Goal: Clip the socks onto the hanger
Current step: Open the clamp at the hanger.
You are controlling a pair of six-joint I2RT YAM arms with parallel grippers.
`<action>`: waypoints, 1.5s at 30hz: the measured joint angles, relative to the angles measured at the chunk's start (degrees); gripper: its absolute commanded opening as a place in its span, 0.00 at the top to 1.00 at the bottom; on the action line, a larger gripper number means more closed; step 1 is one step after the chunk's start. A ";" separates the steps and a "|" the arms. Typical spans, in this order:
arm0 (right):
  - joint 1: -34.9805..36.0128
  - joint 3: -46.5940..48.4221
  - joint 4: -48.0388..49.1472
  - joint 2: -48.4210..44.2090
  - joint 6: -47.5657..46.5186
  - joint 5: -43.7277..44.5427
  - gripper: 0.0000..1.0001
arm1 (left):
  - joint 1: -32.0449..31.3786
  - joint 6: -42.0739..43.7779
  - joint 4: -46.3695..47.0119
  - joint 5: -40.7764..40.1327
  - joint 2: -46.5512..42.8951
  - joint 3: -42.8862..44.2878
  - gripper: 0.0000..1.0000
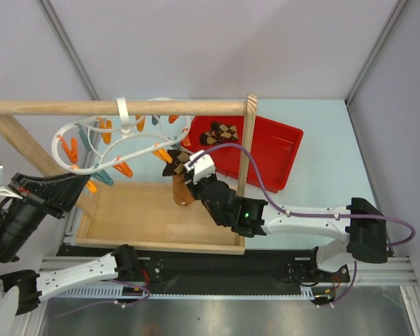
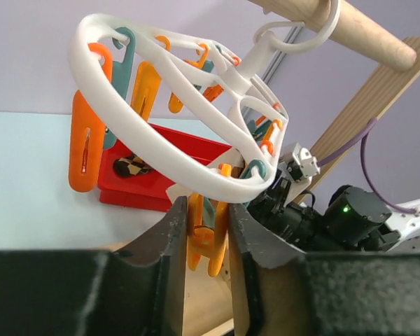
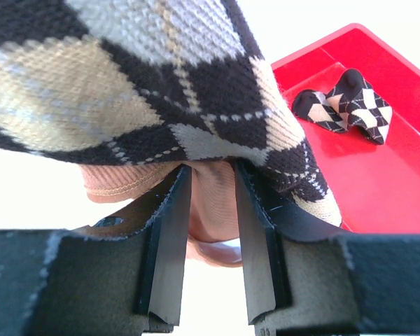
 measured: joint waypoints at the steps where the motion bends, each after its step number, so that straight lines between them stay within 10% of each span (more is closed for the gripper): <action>1: 0.00 0.00 0.04 0.00 0.00 0.00 0.64 | -0.04 0.00 0.09 0.00 0.02 0.02 0.89; 10: -0.02 0.00 -0.15 0.00 0.68 -0.24 0.62 | -0.20 -0.61 -0.68 -0.02 1.68 1.64 1.00; 23: 5.90 3.10 -19.21 -5.09 3.43 -11.26 0.26 | -0.20 -2.95 -2.36 -0.42 2.05 1.53 1.00; 36: 16.72 5.62 -40.37 -23.82 -0.11 -24.41 0.32 | -0.20 -4.59 -3.06 -0.46 2.01 -0.33 1.00; 45: 8.00 7.76 -61.37 -31.30 16.06 -9.20 0.27 | -0.20 -5.09 -3.74 -0.42 1.53 -0.33 1.00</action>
